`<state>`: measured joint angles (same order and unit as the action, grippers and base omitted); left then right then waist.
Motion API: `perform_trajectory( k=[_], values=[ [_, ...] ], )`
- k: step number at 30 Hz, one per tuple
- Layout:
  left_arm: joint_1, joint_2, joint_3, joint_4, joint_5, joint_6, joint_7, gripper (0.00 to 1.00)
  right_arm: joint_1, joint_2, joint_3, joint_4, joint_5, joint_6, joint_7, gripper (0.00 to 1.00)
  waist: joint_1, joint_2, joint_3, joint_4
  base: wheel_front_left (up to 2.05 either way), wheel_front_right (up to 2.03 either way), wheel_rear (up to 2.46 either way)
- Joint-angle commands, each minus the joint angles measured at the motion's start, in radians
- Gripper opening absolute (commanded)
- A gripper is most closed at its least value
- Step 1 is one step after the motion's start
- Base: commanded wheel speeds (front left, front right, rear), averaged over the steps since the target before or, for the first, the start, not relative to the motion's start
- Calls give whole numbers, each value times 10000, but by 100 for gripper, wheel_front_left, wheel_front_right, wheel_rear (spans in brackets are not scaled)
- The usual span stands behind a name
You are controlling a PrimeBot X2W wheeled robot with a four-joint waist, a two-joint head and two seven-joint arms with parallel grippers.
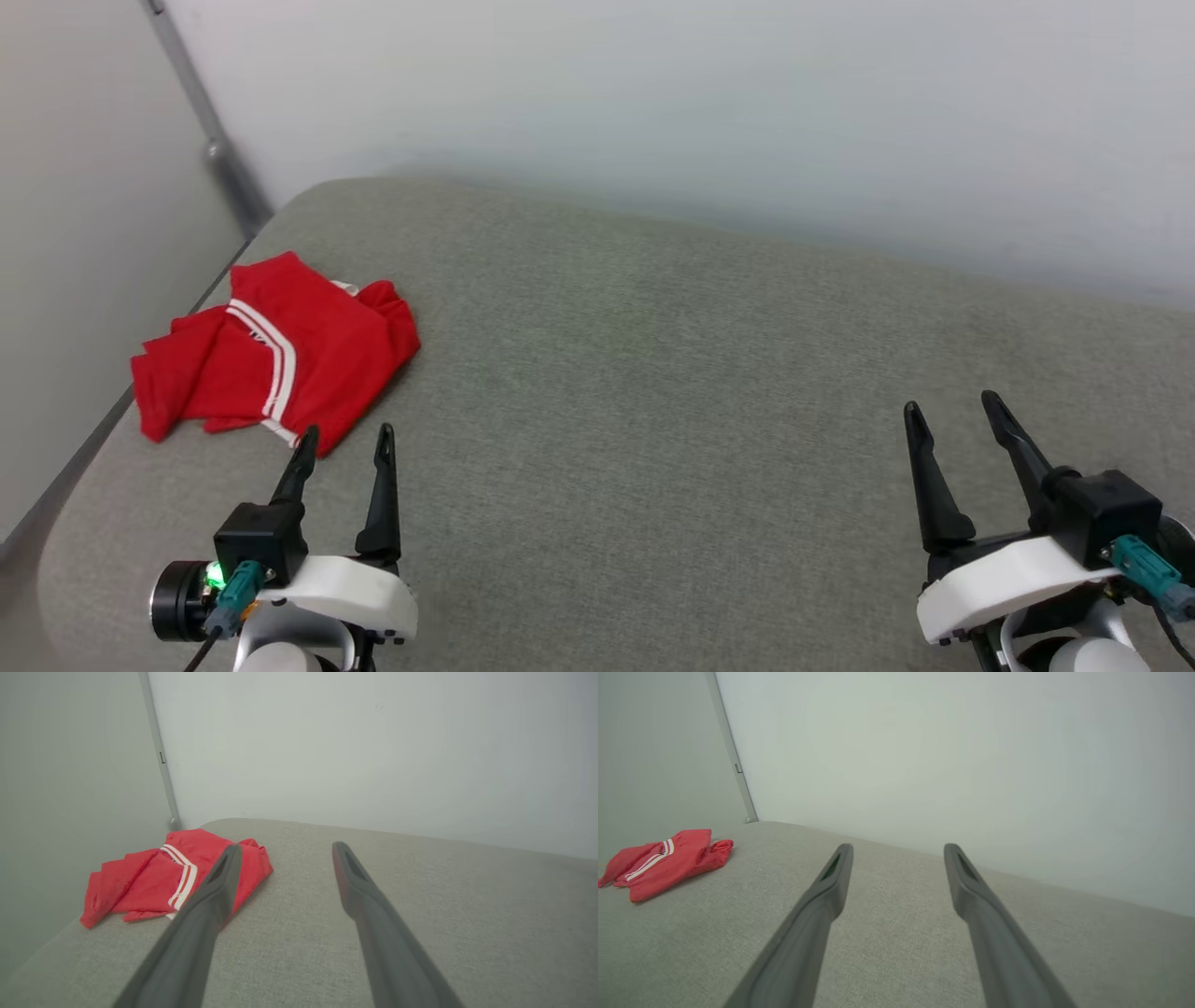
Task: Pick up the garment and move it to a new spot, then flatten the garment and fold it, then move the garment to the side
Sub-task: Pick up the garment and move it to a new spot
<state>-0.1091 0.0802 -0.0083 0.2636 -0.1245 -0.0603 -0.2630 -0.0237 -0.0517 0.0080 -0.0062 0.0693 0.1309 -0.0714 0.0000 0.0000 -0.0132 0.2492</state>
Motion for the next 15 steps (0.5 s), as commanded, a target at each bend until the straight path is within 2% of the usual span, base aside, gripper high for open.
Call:
perform_trajectory(
  k=[1,9,15],
  values=[
    [-12,43,84,-47,21,18,-26,100,-102,22,62,-88,2,-3,-13,100,0,0,83,508,0,0,0],
    [40,27,252,-167,98,37,-26,100,-117,21,430,-317,107,-3,-7,100,0,0,165,1564,0,0,0],
    [27,21,313,-215,133,-14,-26,100,-172,19,603,-405,113,-5,39,100,0,0,239,2096,0,0,0]
  ],
)
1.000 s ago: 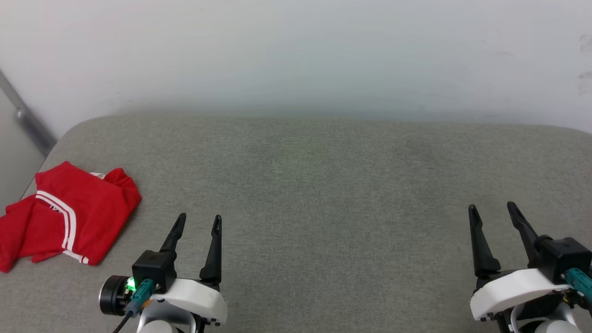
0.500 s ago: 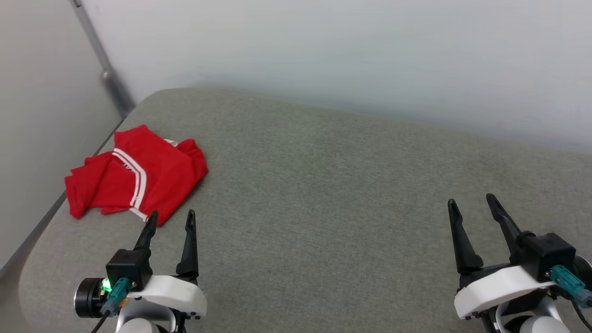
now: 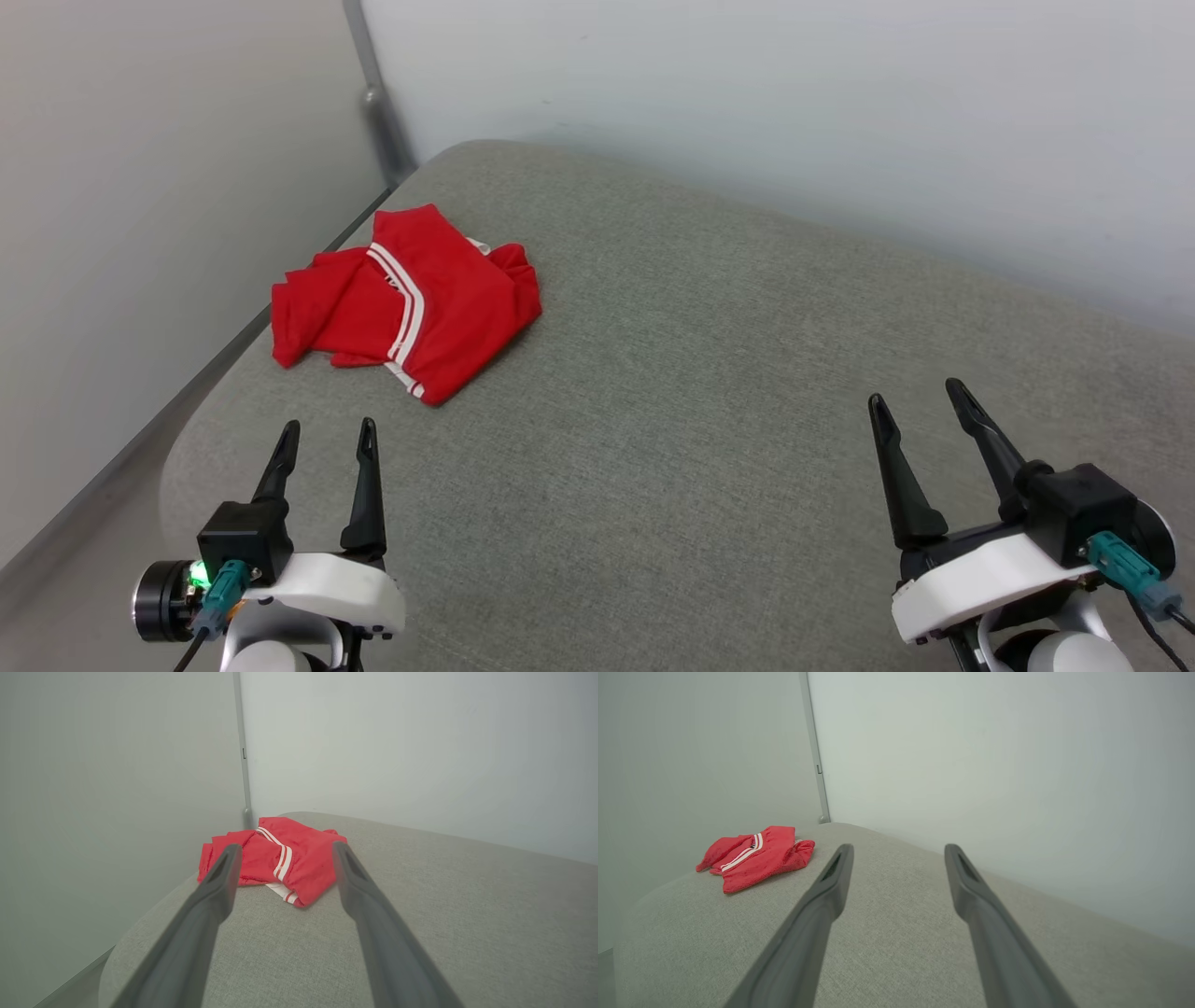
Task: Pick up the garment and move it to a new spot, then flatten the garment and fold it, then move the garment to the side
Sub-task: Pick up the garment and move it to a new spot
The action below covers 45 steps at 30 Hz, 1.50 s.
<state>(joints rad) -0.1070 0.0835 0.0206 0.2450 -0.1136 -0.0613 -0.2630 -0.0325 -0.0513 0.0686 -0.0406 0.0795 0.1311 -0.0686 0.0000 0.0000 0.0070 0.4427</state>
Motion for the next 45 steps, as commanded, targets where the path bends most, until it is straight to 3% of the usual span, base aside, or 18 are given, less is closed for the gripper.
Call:
perform_trajectory(
  k=[1,15,21,27,32,36,45],
  values=[
    [4,-15,37,-38,26,-3,-26,100,-83,16,5,-81,37,-5,2,100,0,0,44,228,0,0,0],
    [-522,-53,154,31,5,-80,-26,100,-322,16,83,-359,-203,-5,168,100,0,0,466,439,0,0,0],
    [-2263,150,302,648,-309,-251,-21,100,-877,13,221,-830,-606,-7,547,100,0,0,1531,-8,0,0,0],
    [-4613,564,738,1536,-1116,-349,808,100,-1572,-102,343,-1238,-955,-5,834,100,0,0,2953,-733,0,0,0],
    [-6467,1305,1000,2565,-1609,-423,2500,100,-2235,-268,550,-1499,-1065,-5,879,100,0,0,4229,-1292,0,0,0],
    [-7541,2003,1083,3731,-2049,-511,4602,100,-2727,-298,784,-1529,-1025,-5,772,100,0,0,4986,-1730,0,0,0],
    [-8438,3419,1374,6108,-2986,-613,8249,100,-3419,-179,1076,-1189,-889,-5,330,100,0,0,5775,-2588,0,0,0]
  ],
)
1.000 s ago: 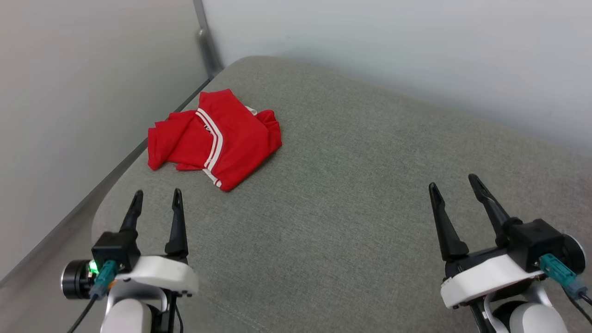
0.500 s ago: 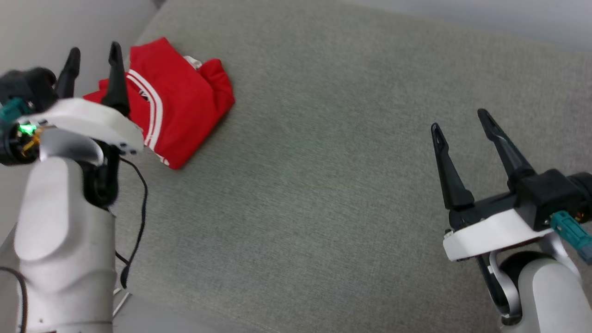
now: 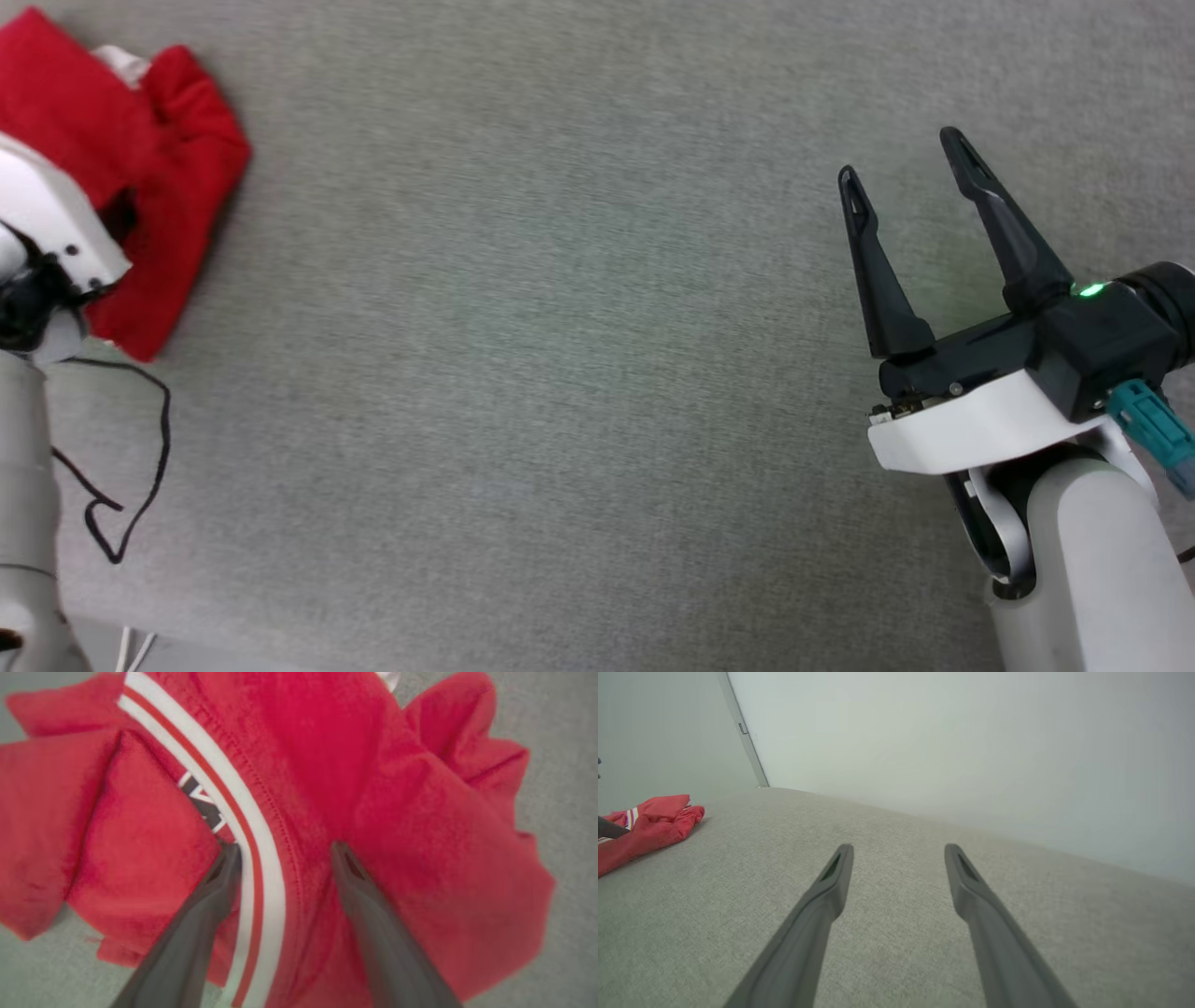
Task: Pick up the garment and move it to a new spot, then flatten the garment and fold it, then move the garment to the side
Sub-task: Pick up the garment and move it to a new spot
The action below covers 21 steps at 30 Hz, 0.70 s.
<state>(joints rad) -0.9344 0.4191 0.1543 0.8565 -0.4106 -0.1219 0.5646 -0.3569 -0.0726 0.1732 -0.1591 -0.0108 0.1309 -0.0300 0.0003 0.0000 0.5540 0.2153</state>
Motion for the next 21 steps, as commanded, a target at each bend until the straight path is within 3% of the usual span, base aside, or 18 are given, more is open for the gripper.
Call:
perform_trajectory(
  k=[1,6,7,8,10,16,19,21],
  values=[
    [-160,94,84,198,-121,27,255,100,-191,41,-11,25,4,-3,-83,100,-3,0,349,-366,0,0,0],
    [258,-61,181,1018,-595,10,1400,100,-224,81,-96,153,33,-3,-224,100,-3,0,418,-546,0,0,0],
    [352,-99,172,1123,-707,2,1573,95,-222,89,-108,179,38,-3,-231,100,-3,0,400,-566,0,0,0],
    [432,-118,169,1178,-750,-13,1680,55,-206,96,-120,211,48,-3,-232,100,-3,0,367,-577,0,0,0],
    [550,-53,110,1100,-728,-29,1572,0,-171,112,-129,240,62,-3,-228,100,-3,0,275,-586,0,0,0],
    [504,303,-89,420,-472,-68,-3,0,59,144,-140,409,100,-3,-322,100,-3,0,-371,-531,0,0,0],
    [433,556,-208,-51,-193,-57,-1477,0,284,169,-217,501,191,-3,-403,100,-3,0,-914,-492,0,0,0],
    [500,436,-228,-191,-171,-65,-2367,0,450,187,-301,554,232,-3,-452,100,-3,0,-1321,-474,0,0,0]
  ],
)
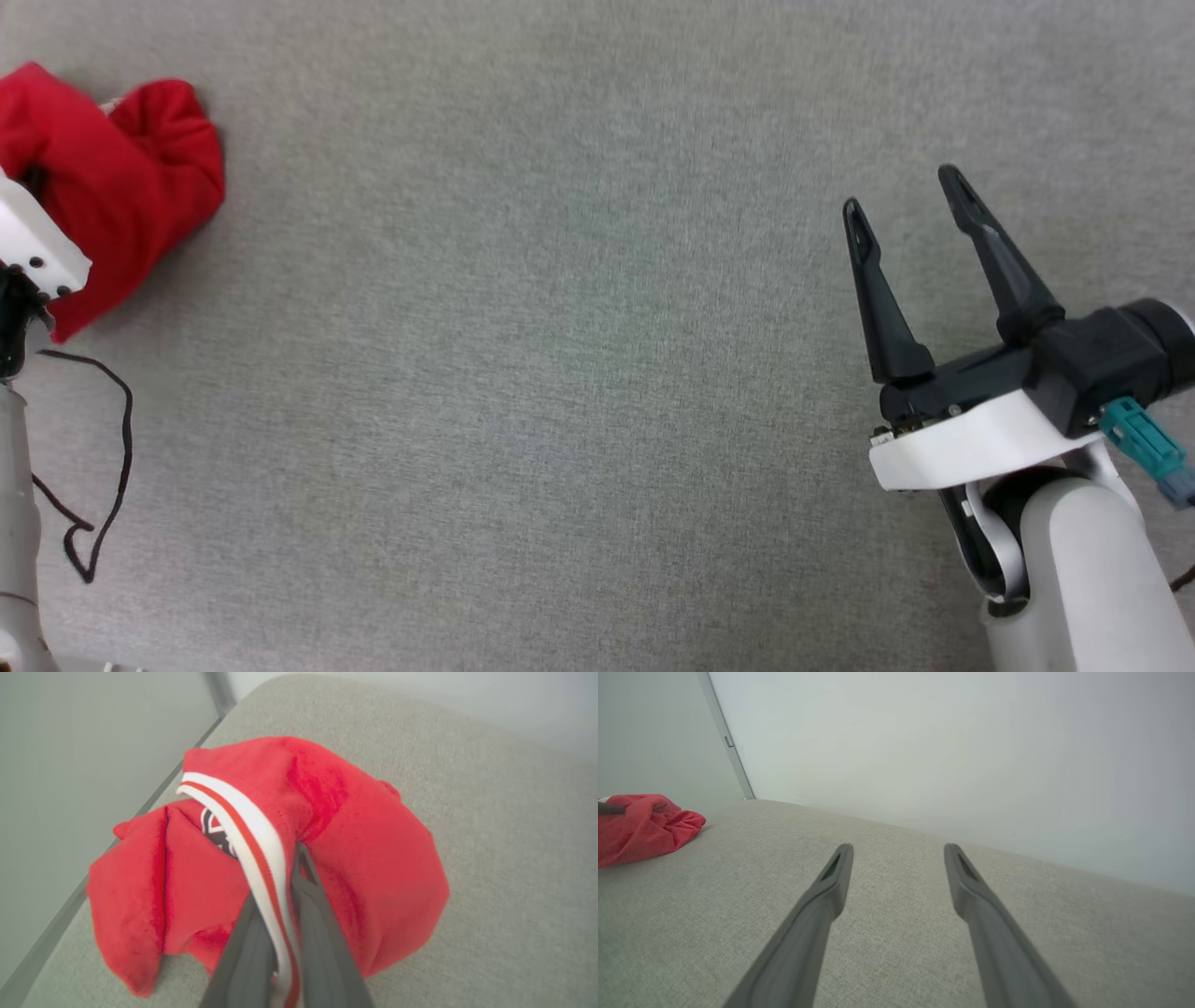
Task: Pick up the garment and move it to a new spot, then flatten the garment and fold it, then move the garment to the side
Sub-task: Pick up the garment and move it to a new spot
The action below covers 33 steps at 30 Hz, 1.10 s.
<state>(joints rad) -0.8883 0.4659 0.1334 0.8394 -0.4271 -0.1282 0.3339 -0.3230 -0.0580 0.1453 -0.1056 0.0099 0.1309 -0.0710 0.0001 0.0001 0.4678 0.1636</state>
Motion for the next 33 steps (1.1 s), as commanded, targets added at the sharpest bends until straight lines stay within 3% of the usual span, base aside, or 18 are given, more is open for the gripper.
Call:
perform_trajectory(
  k=[1,8,15,27,33],
  values=[
    [64,23,-81,-87,73,-7,-490,0,212,48,-72,20,70,-3,-53,100,-1,-1,-640,48,0,0,0],
    [102,0,-574,-790,697,59,-3244,0,881,88,-412,1,362,-3,-162,100,-1,-1,-1978,-77,0,0,0],
    [662,-518,-1139,-1677,1303,486,-4583,0,1515,88,-644,-40,834,-3,-230,100,-1,-1,-3055,-670,0,0,0],
    [3069,-2043,-2078,-4543,1278,856,-4414,0,2372,86,-810,-241,1097,-3,-32,100,-1,-1,-4007,-2466,0,0,0],
    [4245,-2985,-3186,-6002,1303,690,-3950,0,2664,83,-983,-377,1216,-3,62,100,-1,-1,-3937,-3288,0,0,0]
  ],
)
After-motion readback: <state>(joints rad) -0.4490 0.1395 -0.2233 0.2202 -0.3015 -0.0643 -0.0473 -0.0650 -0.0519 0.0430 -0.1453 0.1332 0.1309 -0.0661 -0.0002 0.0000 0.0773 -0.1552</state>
